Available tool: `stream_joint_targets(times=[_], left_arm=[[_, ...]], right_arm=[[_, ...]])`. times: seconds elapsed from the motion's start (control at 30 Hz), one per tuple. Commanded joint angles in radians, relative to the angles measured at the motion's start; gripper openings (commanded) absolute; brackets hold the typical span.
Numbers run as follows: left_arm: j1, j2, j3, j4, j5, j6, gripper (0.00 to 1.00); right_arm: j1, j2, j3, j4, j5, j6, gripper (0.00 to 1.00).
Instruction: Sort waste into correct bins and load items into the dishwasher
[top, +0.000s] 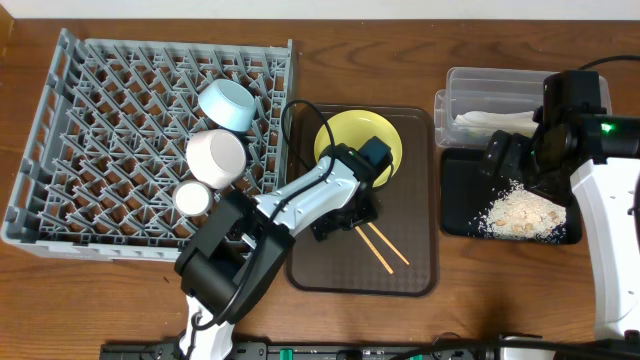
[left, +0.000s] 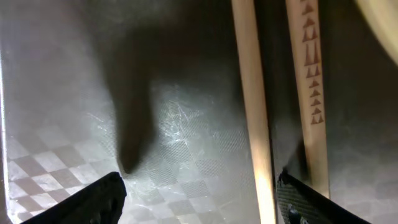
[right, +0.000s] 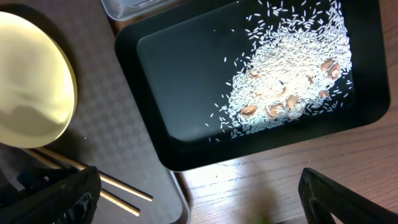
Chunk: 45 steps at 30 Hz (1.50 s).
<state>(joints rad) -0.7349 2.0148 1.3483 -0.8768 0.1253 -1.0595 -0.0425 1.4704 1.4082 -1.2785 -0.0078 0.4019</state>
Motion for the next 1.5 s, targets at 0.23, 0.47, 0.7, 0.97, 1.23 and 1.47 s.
stream_joint_targets(times=[0.23, 0.47, 0.7, 0.97, 1.23, 1.47], left_arm=[[-0.003, 0.013, -0.027, 0.013, 0.022, -0.007, 0.71], [-0.003, 0.013, -0.086, 0.082, 0.092, -0.008, 0.62], [-0.002, 0.013, -0.086, 0.071, 0.092, -0.008, 0.49], [-0.002, 0.013, -0.086, 0.071, 0.092, -0.008, 0.32], [-0.002, 0.013, -0.086, 0.071, 0.092, -0.008, 0.22], [-0.002, 0.013, -0.086, 0.071, 0.092, -0.008, 0.12]], right_arm=[[-0.01, -0.018, 0.003, -0.001, 0.0, 0.002, 0.99], [-0.01, -0.018, 0.003, -0.001, 0.0, 0.002, 0.99], [-0.01, -0.018, 0.003, -0.001, 0.0, 0.002, 0.99], [-0.01, -0.018, 0.003, -0.001, 0.0, 0.002, 0.99], [-0.01, -0.018, 0.003, -0.001, 0.0, 0.002, 0.99], [-0.01, -0.018, 0.003, -0.001, 0.0, 0.002, 0.99]])
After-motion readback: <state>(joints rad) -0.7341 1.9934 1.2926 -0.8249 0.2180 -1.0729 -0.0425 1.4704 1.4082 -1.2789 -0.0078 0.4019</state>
